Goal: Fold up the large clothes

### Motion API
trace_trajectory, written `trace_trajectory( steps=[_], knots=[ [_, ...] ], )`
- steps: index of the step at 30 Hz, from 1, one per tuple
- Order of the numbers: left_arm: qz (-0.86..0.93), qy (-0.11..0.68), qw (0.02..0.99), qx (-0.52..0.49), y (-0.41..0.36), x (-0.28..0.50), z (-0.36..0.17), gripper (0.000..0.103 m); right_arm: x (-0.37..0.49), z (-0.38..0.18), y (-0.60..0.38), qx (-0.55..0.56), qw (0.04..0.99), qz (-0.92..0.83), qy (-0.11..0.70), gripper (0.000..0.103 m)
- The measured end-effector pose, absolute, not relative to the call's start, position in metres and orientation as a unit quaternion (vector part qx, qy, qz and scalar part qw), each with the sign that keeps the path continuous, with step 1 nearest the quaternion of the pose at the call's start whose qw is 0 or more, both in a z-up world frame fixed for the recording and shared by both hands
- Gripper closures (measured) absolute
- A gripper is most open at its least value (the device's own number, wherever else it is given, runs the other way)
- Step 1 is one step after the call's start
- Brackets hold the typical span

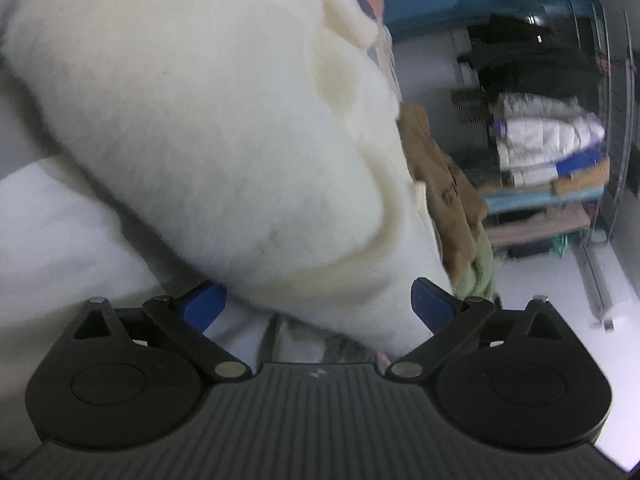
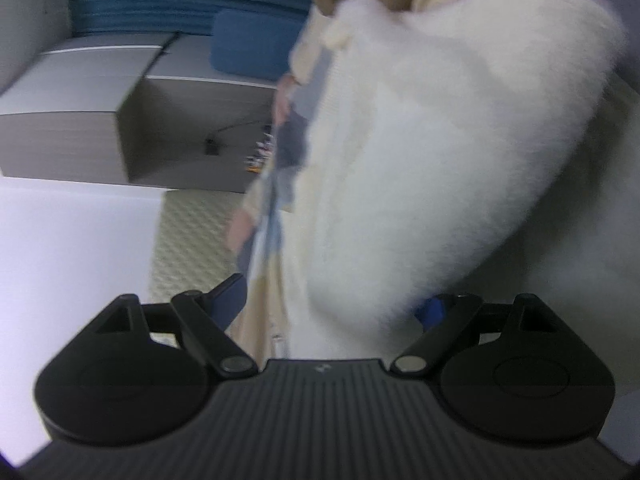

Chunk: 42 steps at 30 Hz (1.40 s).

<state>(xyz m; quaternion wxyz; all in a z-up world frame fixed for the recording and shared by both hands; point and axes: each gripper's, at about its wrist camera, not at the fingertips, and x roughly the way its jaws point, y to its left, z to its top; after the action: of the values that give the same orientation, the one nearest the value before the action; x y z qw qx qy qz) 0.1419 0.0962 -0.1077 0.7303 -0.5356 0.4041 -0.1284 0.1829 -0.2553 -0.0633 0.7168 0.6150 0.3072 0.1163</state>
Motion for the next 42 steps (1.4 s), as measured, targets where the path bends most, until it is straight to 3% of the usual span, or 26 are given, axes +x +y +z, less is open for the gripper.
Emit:
trace_trajectory(
  steps=[9, 19, 28, 37, 42],
  knots=[
    [-0.091, 0.344, 0.679, -0.642, 0.119, 0.14, -0.126, 0.004, 0.179, -0.079, -0.257, 0.61, 0.711, 0.072, 0.343, 0.015],
    [-0.074, 0.36, 0.704, -0.608, 0.116, 0.14, -0.115, 0.004, 0.175, -0.094, -0.268, 0.605, 0.714, -0.007, 0.352, 0.015],
    [-0.087, 0.366, 0.694, -0.614, 0.116, 0.143, -0.122, 0.003, 0.198, -0.083, -0.245, 0.593, 0.72, 0.089, 0.349, 0.014],
    [-0.092, 0.347, 0.665, -0.655, 0.122, 0.141, -0.134, 0.004, 0.197, -0.069, -0.258, 0.646, 0.699, 0.145, 0.272, 0.014],
    [-0.067, 0.325, 0.664, -0.67, 0.13, 0.141, -0.136, 0.005, 0.188, -0.084, -0.26, 0.651, 0.689, 0.108, 0.3, 0.016]
  ],
)
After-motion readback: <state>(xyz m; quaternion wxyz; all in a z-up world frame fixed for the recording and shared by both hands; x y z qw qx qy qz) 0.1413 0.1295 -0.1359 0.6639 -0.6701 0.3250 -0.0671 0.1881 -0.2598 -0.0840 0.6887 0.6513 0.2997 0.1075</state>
